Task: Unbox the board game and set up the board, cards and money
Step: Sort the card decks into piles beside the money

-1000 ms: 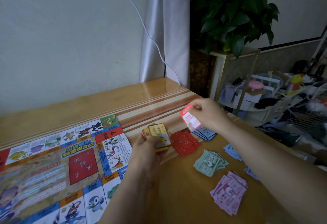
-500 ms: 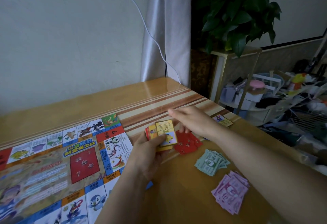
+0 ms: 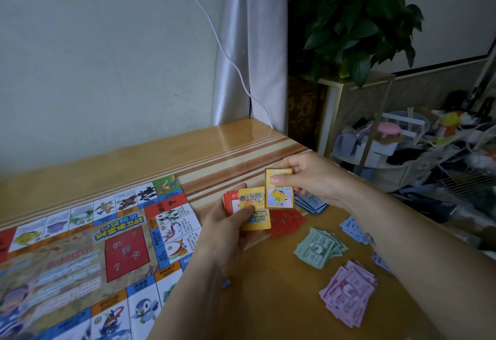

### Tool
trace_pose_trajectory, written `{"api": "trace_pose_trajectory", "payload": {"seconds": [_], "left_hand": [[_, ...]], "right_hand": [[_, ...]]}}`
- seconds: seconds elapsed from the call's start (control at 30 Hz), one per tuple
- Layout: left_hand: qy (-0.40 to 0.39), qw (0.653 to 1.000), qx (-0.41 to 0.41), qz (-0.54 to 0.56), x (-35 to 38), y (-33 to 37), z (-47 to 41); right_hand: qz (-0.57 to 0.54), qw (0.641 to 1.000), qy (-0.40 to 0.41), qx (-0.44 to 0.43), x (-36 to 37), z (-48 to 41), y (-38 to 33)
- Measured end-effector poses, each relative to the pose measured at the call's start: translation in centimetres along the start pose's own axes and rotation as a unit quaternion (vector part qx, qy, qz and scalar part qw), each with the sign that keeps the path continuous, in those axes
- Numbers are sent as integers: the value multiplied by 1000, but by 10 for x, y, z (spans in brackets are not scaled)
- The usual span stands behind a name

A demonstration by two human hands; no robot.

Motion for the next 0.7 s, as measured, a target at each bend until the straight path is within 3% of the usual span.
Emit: {"api": "trace_pose_trajectory", "payload": {"seconds": [0.13, 0.3, 0.47, 0.6, 0.7], "left_hand": [[20, 1000, 4, -19, -3, 0, -2], [41, 998, -1, -50, -6, -2, -2], [56, 988, 25, -144, -12, 3, -3], [33, 976, 60, -208, -6, 11, 1], [36, 970, 77, -226, -3, 15, 4]], "right_hand": [[-48, 996, 60, -35, -20, 3, -13], [-34, 998, 28, -52, -7, 11, -11], [-43, 982, 132, -132, -16, 20, -23], [-207, 974, 87, 16, -3, 11, 5], [-223, 967, 42, 117, 15, 8, 23]]}}
Point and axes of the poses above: each hand's wrist, its own z-axis away from the middle knuckle, its own x-axis out of the palm, y = z × x, the point moved 8 cm from there along -z, towards the middle knuckle, and after that the axes turned 4 degrees about -y, right-handed, at the moved point
